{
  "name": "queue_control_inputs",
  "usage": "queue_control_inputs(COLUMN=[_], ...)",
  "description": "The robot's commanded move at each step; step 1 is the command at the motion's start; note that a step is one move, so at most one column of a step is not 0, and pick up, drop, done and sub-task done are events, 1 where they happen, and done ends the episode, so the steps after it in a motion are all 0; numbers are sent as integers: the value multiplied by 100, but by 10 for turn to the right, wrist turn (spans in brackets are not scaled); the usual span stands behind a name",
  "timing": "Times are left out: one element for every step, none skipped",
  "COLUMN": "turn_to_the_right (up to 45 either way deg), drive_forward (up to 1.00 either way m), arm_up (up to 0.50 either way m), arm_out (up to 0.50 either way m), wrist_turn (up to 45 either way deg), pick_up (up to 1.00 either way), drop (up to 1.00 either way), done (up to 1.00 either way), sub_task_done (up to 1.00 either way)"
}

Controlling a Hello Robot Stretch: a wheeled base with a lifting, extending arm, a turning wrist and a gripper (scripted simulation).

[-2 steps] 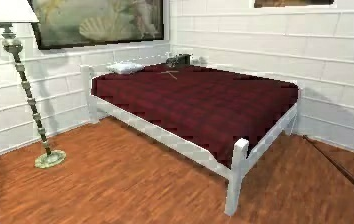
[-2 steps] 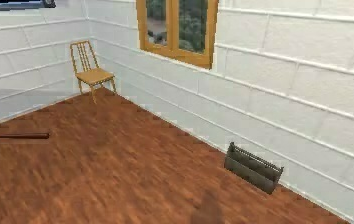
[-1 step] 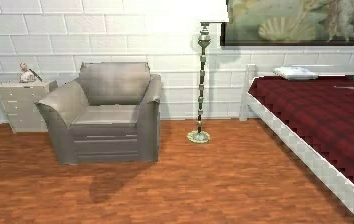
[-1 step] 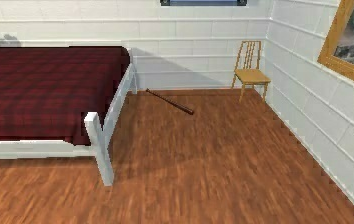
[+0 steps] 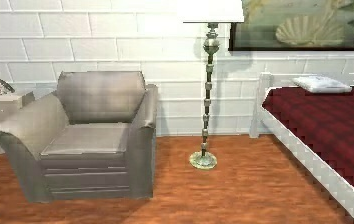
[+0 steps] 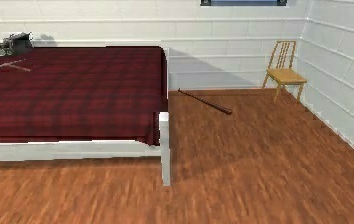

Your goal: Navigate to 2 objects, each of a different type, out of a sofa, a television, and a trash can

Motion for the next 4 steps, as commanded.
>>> queue_control_inputs(turn_to_the_right=[-450,-150,0,-120], drive_forward=[0,0,100,0], arm_up=[0,0,0,0], arm_out=[0,0,0,0], wrist_turn=[0,0,0,0], pick_up=[0,0,0,0], drop=[0,0,0,0], done=[0,0,0,0], sub_task_done=[0,0,0,0])
